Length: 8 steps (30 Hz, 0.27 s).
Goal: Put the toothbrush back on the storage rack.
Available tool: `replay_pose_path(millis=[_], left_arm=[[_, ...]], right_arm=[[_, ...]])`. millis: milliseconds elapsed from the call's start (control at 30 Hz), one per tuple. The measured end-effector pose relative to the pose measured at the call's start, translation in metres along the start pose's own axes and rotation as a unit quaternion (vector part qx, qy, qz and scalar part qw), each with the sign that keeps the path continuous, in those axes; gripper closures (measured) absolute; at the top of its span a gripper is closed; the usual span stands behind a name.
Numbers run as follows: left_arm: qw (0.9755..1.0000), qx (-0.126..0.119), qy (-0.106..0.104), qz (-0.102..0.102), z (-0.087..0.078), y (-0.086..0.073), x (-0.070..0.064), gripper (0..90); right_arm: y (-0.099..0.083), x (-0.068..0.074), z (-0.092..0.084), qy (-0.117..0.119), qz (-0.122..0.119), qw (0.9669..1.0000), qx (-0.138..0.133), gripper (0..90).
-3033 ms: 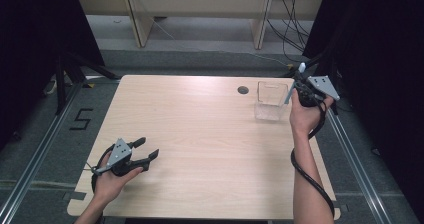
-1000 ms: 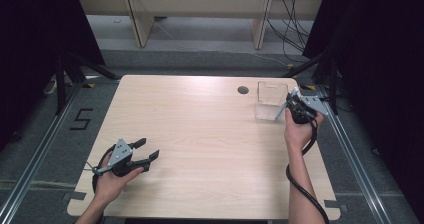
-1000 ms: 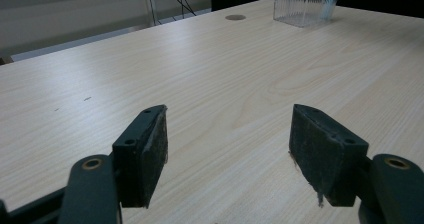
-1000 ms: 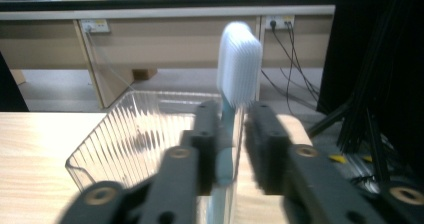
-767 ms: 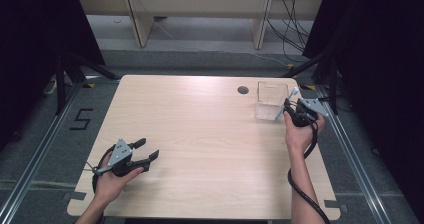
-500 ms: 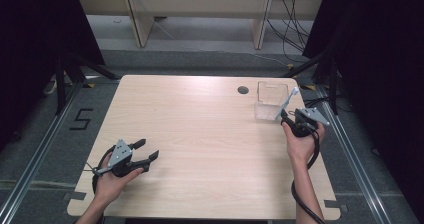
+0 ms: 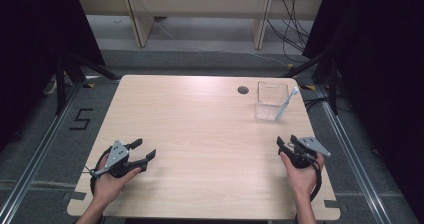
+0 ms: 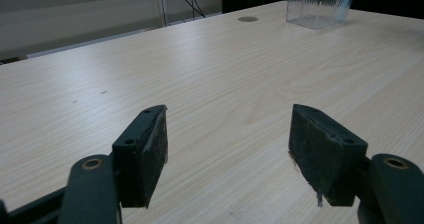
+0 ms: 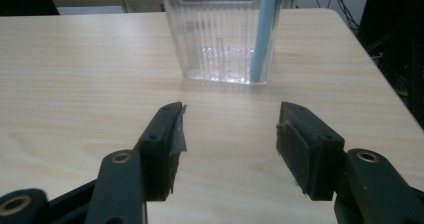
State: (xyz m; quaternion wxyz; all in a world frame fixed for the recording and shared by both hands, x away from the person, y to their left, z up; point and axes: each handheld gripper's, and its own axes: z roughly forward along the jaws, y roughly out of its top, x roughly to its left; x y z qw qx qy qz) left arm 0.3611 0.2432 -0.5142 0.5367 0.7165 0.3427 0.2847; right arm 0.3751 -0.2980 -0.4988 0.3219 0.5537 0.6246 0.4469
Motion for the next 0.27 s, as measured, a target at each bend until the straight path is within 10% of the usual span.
replay_pose_path(millis=[267], left_arm=[[0.9999, -0.013, -0.009, 0.003, 0.003, -0.002, -0.002, 31.5]], right_arm=[[-0.020, 0.016, -0.018, 0.012, 0.009, 0.9999, -0.003, 44.9]])
